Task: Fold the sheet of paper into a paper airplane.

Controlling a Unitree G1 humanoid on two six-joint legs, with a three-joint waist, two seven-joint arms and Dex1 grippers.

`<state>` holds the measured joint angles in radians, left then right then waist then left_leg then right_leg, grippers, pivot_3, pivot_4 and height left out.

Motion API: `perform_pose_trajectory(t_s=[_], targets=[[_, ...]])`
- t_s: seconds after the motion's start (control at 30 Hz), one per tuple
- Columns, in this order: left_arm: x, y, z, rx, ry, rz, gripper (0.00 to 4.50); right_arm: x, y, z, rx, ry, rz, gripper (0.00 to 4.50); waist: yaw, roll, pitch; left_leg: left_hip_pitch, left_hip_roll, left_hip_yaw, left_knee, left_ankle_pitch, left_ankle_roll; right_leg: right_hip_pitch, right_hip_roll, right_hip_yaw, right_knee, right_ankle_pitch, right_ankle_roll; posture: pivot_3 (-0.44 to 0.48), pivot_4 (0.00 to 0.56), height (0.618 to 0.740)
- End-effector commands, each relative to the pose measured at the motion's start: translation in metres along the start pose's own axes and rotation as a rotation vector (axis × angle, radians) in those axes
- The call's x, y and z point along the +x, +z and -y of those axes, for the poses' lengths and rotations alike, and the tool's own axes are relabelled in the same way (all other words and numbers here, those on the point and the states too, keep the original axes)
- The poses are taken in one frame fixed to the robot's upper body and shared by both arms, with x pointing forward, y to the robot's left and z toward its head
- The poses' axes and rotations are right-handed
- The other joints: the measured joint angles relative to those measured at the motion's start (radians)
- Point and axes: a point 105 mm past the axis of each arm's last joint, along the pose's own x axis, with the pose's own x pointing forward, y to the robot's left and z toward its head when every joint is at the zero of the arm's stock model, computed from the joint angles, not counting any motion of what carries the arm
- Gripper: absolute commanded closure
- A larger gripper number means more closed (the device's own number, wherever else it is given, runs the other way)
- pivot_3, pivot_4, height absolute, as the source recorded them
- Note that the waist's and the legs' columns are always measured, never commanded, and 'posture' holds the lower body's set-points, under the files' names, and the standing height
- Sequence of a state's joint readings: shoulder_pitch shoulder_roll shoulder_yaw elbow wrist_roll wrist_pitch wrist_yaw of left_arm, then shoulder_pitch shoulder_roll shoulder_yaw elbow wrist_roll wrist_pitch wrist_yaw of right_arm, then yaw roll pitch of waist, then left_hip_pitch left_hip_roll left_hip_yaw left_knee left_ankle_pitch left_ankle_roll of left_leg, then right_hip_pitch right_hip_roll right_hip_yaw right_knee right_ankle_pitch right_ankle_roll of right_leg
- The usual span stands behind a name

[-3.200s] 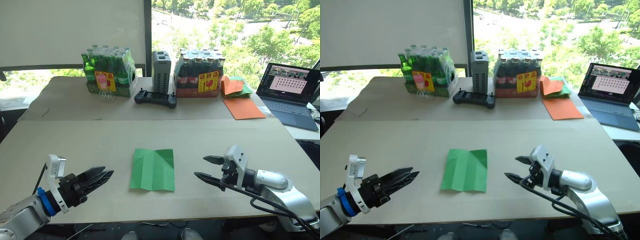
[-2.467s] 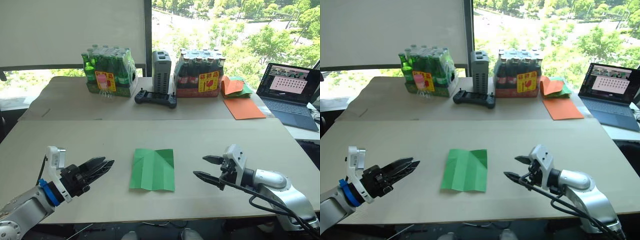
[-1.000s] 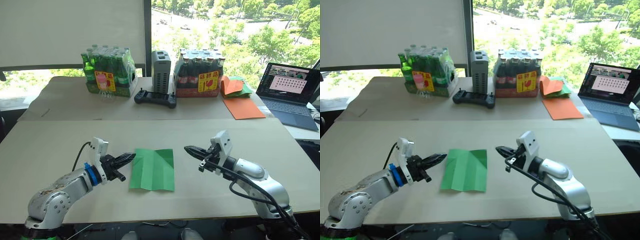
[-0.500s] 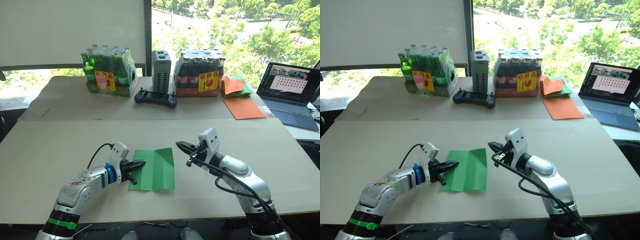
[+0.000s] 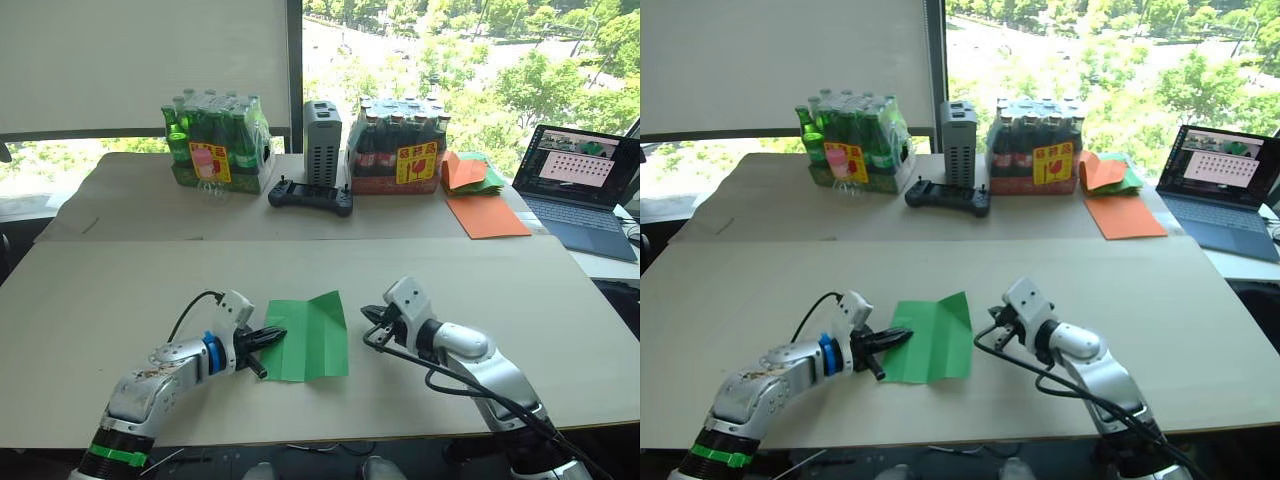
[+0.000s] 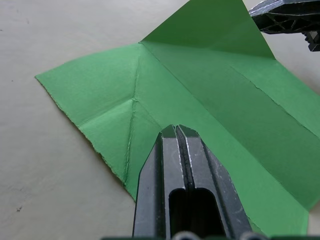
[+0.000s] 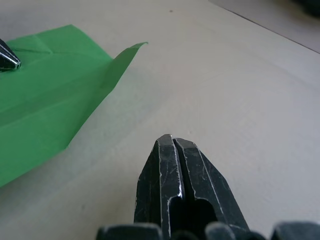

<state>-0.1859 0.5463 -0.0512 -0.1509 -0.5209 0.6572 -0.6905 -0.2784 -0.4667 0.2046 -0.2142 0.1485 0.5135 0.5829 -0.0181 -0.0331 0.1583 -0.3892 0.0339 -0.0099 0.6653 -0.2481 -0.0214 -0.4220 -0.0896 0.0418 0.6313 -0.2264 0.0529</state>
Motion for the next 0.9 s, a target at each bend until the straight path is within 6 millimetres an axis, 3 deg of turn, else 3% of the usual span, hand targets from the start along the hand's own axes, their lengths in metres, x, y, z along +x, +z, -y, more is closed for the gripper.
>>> perform_pose_trajectory(t_s=[0.03,0.27,0.53,0.9], targets=[[-0.004,-0.005,0.000,0.002,0.008,-0.021,4.48,-0.002,0.006,-0.010,-0.008,0.050,0.013,4.50,-0.001,0.000,0.000,0.000,0.000,0.000,0.000,0.000,0.000,0.000,0.000,0.000,0.000,0.000,0.000,0.000,0.150,0.727],[-0.002,-0.011,0.004,-0.008,0.001,-0.033,4.48,-0.002,0.011,-0.030,-0.019,0.165,0.023,4.50,0.000,0.000,0.000,0.000,0.000,0.000,0.000,0.000,0.000,0.000,0.000,0.000,0.000,0.000,0.000,0.000,0.150,0.727],[-0.002,-0.012,0.004,-0.012,0.002,-0.035,4.48,-0.004,0.017,-0.040,-0.014,0.223,0.041,4.50,0.001,0.000,0.000,0.000,0.000,0.000,0.000,0.000,0.000,0.000,0.000,0.000,0.000,0.000,0.000,0.000,0.150,0.727],[-0.003,-0.011,0.003,-0.015,0.005,-0.035,4.48,0.003,0.045,-0.058,0.035,0.297,0.162,4.50,0.001,0.000,0.000,0.000,0.000,0.000,0.000,0.000,0.000,0.000,0.000,0.000,0.000,0.000,0.000,0.000,0.150,0.727]])
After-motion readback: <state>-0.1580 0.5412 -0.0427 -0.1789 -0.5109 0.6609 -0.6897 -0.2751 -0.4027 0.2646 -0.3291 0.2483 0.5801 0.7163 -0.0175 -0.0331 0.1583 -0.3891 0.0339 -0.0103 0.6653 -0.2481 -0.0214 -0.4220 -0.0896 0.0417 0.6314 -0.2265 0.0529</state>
